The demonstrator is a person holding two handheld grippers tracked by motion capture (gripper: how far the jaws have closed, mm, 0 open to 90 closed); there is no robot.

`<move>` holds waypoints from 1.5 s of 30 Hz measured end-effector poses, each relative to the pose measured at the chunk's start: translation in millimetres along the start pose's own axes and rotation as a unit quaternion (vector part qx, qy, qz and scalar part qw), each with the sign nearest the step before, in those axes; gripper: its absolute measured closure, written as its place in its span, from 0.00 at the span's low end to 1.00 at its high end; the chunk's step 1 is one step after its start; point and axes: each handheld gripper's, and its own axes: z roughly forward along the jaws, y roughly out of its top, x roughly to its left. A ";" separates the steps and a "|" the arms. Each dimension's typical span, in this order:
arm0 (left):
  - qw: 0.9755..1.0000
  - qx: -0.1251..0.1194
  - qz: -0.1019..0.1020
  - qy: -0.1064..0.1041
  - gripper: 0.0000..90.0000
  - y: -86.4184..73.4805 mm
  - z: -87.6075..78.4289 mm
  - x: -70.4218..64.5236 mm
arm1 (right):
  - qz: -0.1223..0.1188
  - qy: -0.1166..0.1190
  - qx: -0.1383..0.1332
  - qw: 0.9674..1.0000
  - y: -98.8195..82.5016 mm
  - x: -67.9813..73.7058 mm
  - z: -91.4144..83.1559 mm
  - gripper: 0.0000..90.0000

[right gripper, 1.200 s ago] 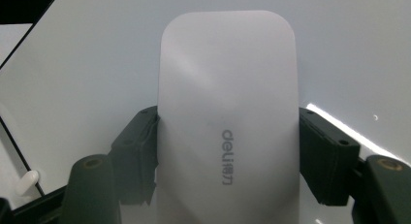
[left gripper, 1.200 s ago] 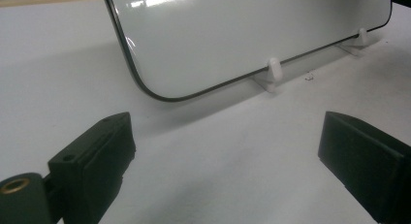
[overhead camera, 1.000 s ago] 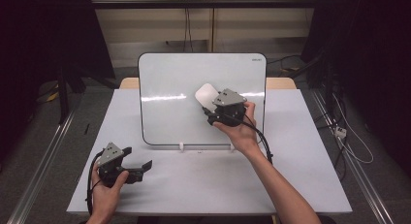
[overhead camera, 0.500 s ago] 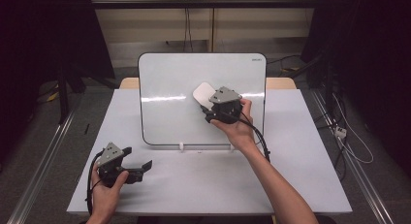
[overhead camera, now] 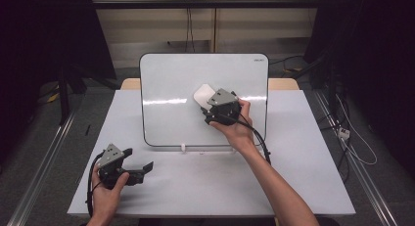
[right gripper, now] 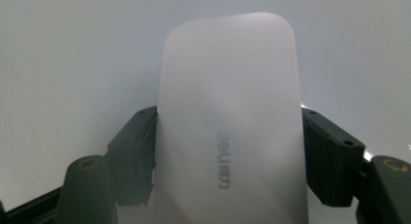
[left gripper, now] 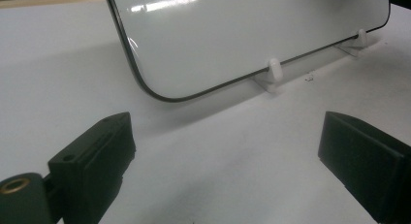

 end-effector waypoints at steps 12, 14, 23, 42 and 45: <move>1.000 0.001 0.002 0.002 0.07 0.5 -0.3 -0.8 | 0.002 0.011 -0.001 1.000 0.1 -2.3 -0.7 0.30; 1.000 -0.001 -0.001 0.002 0.07 0.9 0.4 -1.6 | 0.004 0.015 -0.001 1.000 -0.1 -2.5 -0.6 0.27; 1.000 0.007 0.003 -0.003 0.07 1.1 4.9 -3.9 | 0.027 0.023 -0.002 0.999 -1.9 -5.3 -1.7 0.18; 1.000 0.002 -0.002 -0.004 0.07 -0.2 3.5 -2.3 | 0.065 0.036 -0.012 0.997 -5.8 -8.5 -14.4 0.07; 1.000 0.001 -0.001 -0.002 0.07 0.5 3.2 -2.3 | 0.066 0.035 -0.015 0.997 -8.9 -9.8 -18.0 0.05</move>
